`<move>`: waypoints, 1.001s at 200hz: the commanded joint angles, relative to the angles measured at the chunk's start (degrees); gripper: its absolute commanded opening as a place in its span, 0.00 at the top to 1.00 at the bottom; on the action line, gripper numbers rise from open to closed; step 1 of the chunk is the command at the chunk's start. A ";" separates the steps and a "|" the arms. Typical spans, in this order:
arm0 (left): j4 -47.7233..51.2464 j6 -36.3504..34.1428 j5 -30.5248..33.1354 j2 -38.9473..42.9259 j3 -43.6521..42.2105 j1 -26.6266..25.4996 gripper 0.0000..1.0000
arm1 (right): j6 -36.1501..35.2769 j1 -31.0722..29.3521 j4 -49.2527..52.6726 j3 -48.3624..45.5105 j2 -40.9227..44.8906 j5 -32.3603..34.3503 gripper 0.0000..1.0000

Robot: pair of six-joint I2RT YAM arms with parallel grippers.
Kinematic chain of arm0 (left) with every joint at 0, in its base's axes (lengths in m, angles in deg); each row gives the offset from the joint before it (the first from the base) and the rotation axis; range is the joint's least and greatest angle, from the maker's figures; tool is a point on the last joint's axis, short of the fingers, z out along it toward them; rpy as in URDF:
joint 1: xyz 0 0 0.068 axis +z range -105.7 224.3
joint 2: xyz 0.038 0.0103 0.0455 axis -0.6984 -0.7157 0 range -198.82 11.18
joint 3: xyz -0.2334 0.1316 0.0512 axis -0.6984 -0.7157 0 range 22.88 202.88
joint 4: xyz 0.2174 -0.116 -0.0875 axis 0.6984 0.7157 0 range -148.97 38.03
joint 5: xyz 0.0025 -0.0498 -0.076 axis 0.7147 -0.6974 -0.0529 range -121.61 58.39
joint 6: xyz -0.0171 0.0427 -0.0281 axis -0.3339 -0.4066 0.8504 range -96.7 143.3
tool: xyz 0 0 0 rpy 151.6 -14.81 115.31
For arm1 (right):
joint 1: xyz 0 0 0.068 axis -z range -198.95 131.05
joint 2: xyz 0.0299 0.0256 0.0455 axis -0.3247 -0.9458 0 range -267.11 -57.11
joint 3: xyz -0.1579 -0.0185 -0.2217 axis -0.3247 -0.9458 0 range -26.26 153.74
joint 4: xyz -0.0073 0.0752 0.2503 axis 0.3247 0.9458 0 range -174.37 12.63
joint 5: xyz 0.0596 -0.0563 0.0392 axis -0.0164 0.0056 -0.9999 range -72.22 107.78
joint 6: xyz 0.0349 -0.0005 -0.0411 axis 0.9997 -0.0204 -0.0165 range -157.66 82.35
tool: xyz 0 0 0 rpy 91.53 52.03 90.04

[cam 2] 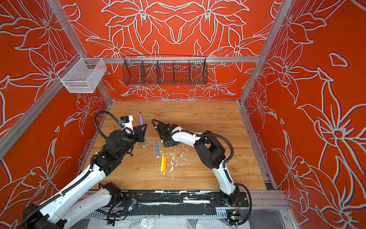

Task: Insert the pens into the pen caps
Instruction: 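Lower the open right gripper around an upright translucent cap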

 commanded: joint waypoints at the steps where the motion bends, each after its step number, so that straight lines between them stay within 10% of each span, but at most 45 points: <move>1: -0.35 0.84 0.06 0.92 0.01 0.33 1.00 | 1.06 -0.44 0.66 0.28 -0.67 0.85 0.60; 200: -0.45 1.08 -0.19 0.57 0.10 0.31 1.00 | 0.76 -0.39 1.56 2.73 -4.77 1.55 0.72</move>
